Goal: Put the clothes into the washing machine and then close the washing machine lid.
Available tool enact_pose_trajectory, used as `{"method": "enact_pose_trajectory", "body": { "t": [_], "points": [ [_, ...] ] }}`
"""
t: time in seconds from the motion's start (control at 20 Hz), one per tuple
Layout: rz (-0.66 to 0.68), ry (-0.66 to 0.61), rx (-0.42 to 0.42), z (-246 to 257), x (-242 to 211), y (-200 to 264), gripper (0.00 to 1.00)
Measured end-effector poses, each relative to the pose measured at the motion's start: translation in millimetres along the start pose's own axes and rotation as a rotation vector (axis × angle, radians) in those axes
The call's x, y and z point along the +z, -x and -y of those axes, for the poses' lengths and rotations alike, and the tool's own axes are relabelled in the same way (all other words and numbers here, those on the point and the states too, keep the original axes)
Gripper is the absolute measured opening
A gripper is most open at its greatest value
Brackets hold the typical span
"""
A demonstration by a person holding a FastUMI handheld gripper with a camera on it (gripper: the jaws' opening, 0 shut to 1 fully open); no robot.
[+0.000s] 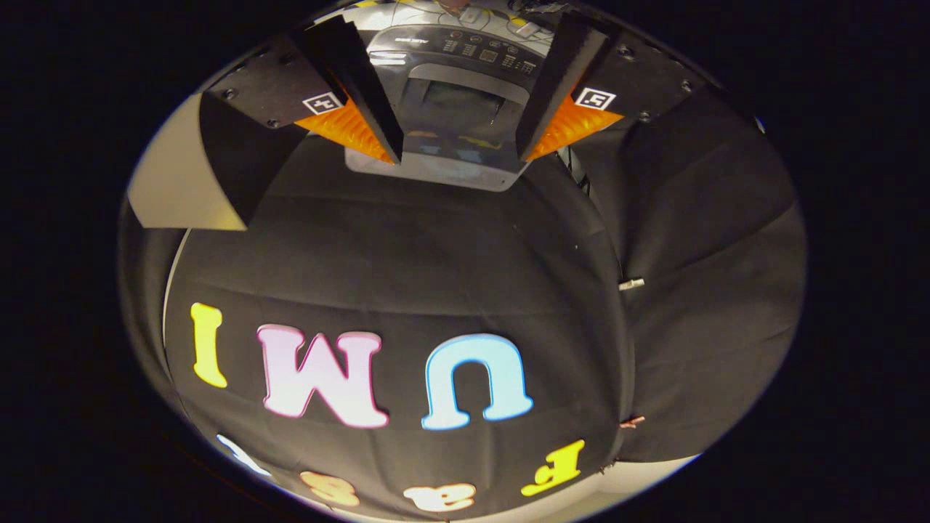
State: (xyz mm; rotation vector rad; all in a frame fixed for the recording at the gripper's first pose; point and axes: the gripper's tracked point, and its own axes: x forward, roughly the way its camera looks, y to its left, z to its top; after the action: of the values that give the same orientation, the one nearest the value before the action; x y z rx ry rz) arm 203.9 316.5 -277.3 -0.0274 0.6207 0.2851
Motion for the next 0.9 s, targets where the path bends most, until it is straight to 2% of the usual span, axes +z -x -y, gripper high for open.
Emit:
{"method": "enact_pose_trajectory", "body": {
  "t": [0.35,0.6,0.9],
  "points": [
    [0.192,-0.004,0.007,35,28,124,0.99],
    [0.339,0.075,-0.079,75,34,212,0.99],
    [0.454,0.082,-0.131,92,9,303,0.98]
  ]
}}
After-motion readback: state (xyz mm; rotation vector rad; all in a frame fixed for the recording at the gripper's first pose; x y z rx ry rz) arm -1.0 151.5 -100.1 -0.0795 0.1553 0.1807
